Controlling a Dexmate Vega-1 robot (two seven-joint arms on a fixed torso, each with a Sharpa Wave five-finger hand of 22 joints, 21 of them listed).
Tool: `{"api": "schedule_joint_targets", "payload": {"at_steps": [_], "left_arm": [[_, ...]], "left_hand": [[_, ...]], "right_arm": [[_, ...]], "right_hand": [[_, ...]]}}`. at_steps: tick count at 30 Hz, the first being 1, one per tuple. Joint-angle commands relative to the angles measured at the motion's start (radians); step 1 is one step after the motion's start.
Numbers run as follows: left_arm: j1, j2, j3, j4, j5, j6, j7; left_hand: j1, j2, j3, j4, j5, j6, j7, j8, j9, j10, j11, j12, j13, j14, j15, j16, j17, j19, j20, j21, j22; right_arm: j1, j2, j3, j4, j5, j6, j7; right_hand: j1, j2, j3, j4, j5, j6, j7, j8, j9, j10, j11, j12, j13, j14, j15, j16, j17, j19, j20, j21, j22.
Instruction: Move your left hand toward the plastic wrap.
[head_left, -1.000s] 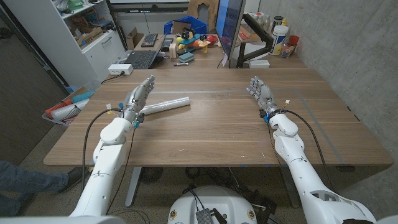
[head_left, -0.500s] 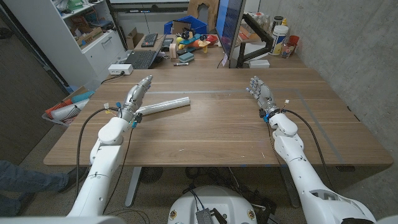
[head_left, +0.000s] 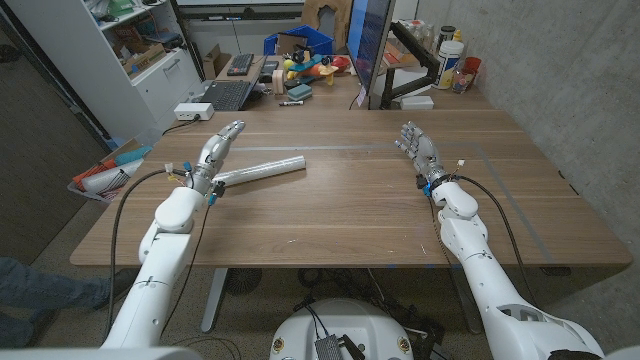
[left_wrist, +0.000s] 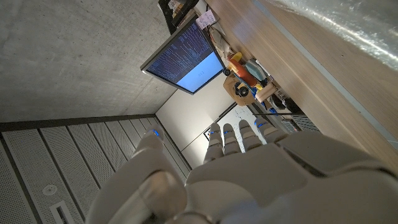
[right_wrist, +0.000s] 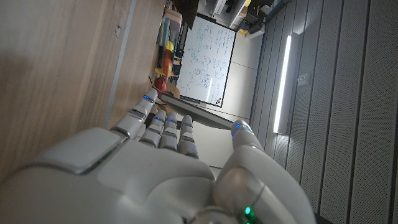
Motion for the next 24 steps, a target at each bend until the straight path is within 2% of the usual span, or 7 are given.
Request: {"api": "schedule_joint_targets", "payload": {"at_steps": [1,8,19,24], "left_arm": [[0.005,0.013,-0.004,-0.013,0.038,0.001,0.024],[0.008,0.033,0.003,-0.028,0.108,0.008,0.063],[-0.003,0.053,0.014,-0.029,0.15,0.018,0.08],[-0.003,0.078,0.029,-0.041,0.212,0.03,0.1]], "left_hand": [[0.015,0.001,0.005,-0.008,-0.006,0.012,-0.002,0.006,0.005,0.006,-0.003,0.004,0.004,0.0,0.001,0.002,0.004,-0.003,0.006,-0.002,0.006],[0.022,0.004,0.008,-0.012,-0.008,0.016,-0.002,0.006,0.005,0.008,-0.001,0.004,0.004,0.004,0.002,0.002,0.004,-0.002,0.005,-0.003,0.006],[0.033,0.008,0.013,-0.019,-0.012,0.024,-0.003,0.007,0.005,0.012,-0.002,0.004,0.005,0.008,0.003,0.002,0.004,0.001,0.011,-0.004,0.006],[0.038,0.009,0.015,-0.023,-0.014,0.027,-0.003,0.007,0.006,0.012,0.0,0.003,0.005,0.01,0.004,0.002,0.004,0.002,0.011,-0.005,0.006]], "right_arm": [[0.004,-0.006,-0.005,-0.006,-0.007,0.0,-0.006],[0.003,-0.014,-0.006,-0.013,-0.013,-0.004,-0.006],[-0.004,-0.019,-0.003,-0.022,-0.014,-0.004,-0.013],[-0.002,-0.02,-0.005,-0.019,-0.015,-0.002,-0.012]], "right_hand": [[0.002,0.009,-0.002,0.0,0.001,0.006,-0.003,0.002,0.004,0.009,0.0,-0.001,0.006,0.009,0.001,0.007,0.003,0.009,0.0,0.006,0.003],[0.001,0.01,-0.003,0.0,0.001,0.006,-0.003,0.002,0.004,0.013,-0.001,0.0,0.006,0.015,0.0,0.009,0.002,0.01,0.002,0.006,0.003],[-0.001,0.012,-0.006,0.0,0.001,0.002,-0.003,0.0,0.004,0.02,0.001,0.001,0.006,0.026,-0.002,0.013,0.001,0.019,0.005,0.008,0.003],[-0.002,0.013,-0.007,-0.001,0.0,0.0,-0.004,-0.001,0.004,0.023,0.002,0.002,0.006,0.031,-0.001,0.015,0.001,0.02,0.005,0.008,0.003]]}}
